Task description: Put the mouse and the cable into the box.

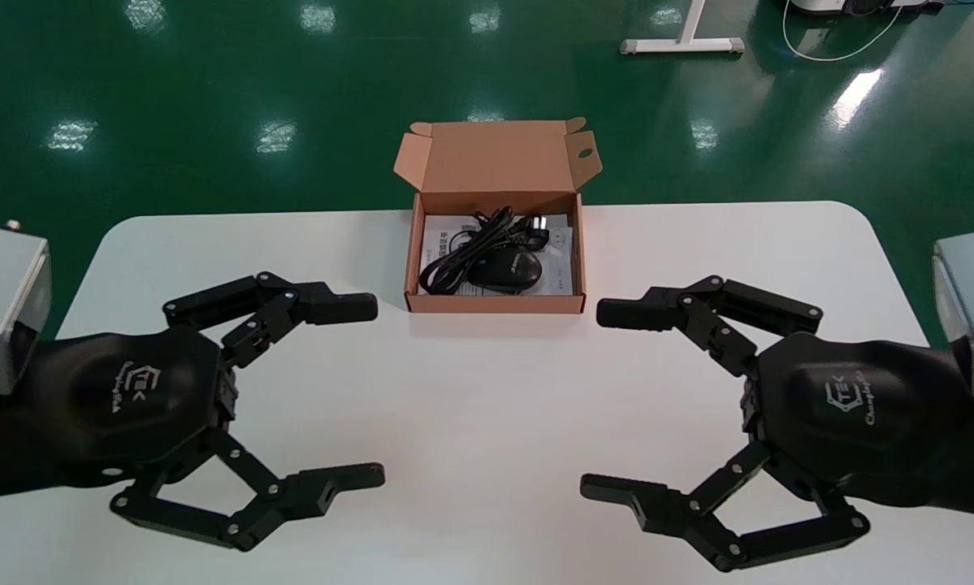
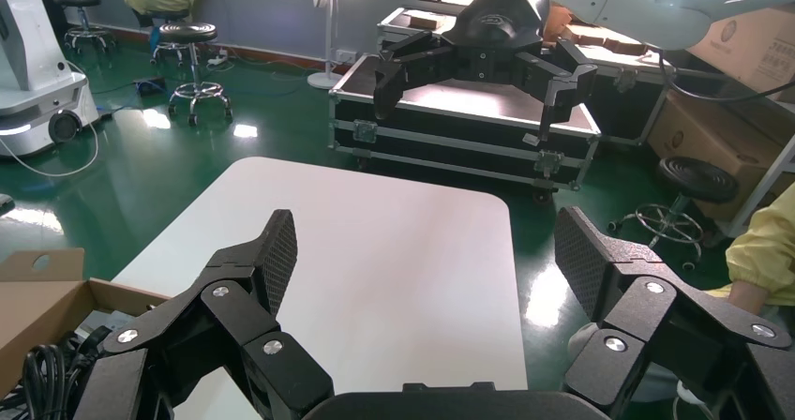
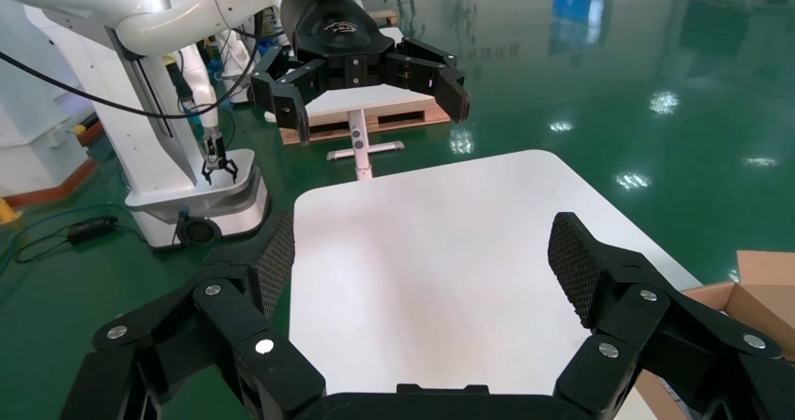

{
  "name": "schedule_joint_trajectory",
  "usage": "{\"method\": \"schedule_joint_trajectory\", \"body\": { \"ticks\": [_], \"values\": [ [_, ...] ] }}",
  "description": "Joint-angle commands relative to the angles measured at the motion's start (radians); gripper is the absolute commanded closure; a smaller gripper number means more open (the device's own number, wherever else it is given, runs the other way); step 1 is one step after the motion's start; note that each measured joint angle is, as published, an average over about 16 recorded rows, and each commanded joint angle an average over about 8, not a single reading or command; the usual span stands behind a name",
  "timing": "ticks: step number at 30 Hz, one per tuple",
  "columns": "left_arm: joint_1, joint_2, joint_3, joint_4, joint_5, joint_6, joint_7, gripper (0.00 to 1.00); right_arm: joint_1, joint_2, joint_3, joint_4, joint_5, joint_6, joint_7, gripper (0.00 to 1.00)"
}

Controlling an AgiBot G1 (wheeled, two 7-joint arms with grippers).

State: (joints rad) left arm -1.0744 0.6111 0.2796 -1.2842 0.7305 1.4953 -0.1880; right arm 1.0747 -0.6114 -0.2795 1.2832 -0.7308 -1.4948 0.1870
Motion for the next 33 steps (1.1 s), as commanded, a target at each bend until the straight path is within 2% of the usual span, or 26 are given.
{"method": "schedule_joint_trajectory", "body": {
  "ticks": [1, 33],
  "values": [
    [0.000, 0.000, 0.000, 0.000, 0.000, 0.000, 0.000, 0.00, 0.000, 0.000, 0.000, 0.000, 0.000, 0.000, 0.000, 0.00],
    [0.000, 0.000, 0.000, 0.001, 0.000, 0.000, 0.001, 0.00, 0.000, 0.000, 0.000, -0.001, 0.000, 0.000, 0.000, 0.00]
  ]
}}
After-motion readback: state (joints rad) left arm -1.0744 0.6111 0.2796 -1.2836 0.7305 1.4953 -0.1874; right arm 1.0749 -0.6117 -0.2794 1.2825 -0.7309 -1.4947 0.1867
